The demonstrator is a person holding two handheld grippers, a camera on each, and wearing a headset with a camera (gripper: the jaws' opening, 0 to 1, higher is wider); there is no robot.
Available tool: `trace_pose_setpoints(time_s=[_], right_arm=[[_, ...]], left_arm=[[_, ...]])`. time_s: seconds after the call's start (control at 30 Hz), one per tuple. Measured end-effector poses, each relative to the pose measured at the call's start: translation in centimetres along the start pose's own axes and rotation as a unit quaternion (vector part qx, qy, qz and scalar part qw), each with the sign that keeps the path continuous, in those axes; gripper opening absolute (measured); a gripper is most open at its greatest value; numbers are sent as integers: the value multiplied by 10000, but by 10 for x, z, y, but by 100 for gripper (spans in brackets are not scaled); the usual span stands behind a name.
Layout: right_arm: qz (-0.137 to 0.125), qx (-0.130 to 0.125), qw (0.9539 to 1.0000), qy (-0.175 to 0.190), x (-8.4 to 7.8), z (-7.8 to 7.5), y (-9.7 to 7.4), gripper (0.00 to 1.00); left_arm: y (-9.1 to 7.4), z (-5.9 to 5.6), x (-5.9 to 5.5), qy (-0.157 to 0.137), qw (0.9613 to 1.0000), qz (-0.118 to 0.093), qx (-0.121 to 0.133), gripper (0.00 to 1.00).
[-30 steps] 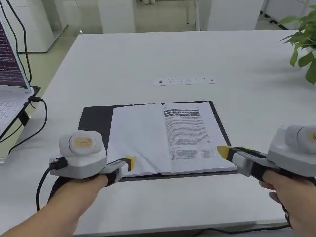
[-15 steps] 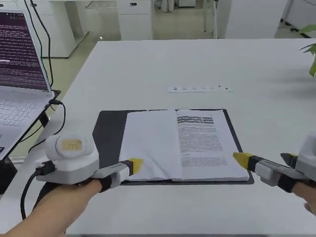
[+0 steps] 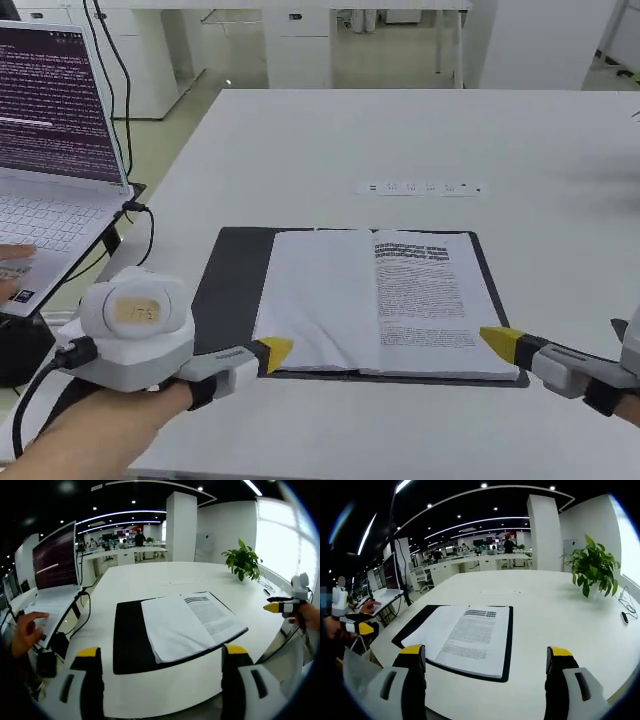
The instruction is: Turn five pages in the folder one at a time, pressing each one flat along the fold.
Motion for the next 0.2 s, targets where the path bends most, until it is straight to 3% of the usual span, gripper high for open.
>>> trace_pose_setpoints(time_s=[0.2], right_arm=[[13,13,10000,89,-1,2,4,100]], left_arm=[[-3,6,5,-118,9999,-56,-21,99]])
Point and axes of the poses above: the centre of the closed fingertips' face, and the gripper's own axes: y roughly forward along the fingers, z roughly to its left, x roughly out of its top, the point moved 10 cm from there along -y, roughly backward along the fingers, and after that the axes turned 4 degrees about y, right-handed, at the moved point
